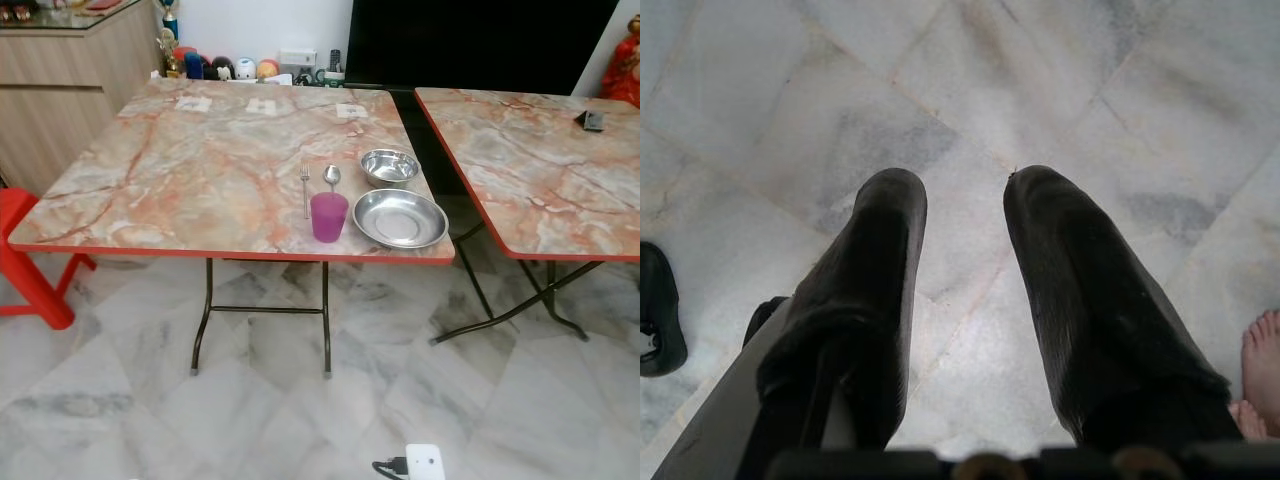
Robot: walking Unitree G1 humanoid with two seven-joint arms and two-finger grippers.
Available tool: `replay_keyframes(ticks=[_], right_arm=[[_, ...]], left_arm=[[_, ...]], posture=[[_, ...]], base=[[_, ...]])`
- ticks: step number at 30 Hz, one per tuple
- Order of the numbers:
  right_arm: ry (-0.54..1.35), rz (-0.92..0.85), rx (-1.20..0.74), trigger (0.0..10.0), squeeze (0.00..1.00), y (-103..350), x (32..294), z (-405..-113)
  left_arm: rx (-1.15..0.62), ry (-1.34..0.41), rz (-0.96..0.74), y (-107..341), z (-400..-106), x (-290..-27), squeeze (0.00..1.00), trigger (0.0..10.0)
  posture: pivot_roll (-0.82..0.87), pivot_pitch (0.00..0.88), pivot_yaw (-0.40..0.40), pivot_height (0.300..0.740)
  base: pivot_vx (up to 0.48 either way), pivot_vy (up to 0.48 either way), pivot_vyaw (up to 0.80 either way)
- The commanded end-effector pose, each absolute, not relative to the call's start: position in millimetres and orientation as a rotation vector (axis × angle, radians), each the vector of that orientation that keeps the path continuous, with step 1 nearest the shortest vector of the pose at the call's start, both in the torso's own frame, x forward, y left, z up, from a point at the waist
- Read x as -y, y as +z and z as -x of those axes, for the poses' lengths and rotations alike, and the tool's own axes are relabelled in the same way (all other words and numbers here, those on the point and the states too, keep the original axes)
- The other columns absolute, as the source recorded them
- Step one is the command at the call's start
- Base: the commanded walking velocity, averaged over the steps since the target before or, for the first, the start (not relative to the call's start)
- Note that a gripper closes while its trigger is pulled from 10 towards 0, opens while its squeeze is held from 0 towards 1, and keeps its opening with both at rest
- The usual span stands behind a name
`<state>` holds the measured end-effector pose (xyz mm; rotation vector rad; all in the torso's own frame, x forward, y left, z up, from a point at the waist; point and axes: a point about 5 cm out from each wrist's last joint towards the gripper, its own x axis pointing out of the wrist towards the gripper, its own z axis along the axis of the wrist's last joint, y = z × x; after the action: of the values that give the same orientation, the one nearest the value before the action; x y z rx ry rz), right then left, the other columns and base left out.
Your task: Setting the table
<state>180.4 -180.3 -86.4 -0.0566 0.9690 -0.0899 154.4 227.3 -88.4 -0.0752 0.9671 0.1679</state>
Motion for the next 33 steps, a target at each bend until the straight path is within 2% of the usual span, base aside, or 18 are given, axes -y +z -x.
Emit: replay_keyframes(ticks=[1,33], right_arm=[[-0.100,-0.170,-0.934,10.0,0.00,-78.2,168.6,-200.3],[-0.100,-0.164,-0.937,10.0,0.00,-78.3,167.8,-200.3]], left_arm=[[-0.905,-0.018,-0.012,-77.8,-188.2,-202.0,0.00,10.0],[-0.911,-0.017,-0.012,-78.2,-187.4,-202.9,0.00,10.0]], posture=[[0.05,0.081,-0.019,0.740],[0.05,0.060,-0.016,0.740]], base=[[0.000,0.000,0.00],[0.000,0.000,0.00]])
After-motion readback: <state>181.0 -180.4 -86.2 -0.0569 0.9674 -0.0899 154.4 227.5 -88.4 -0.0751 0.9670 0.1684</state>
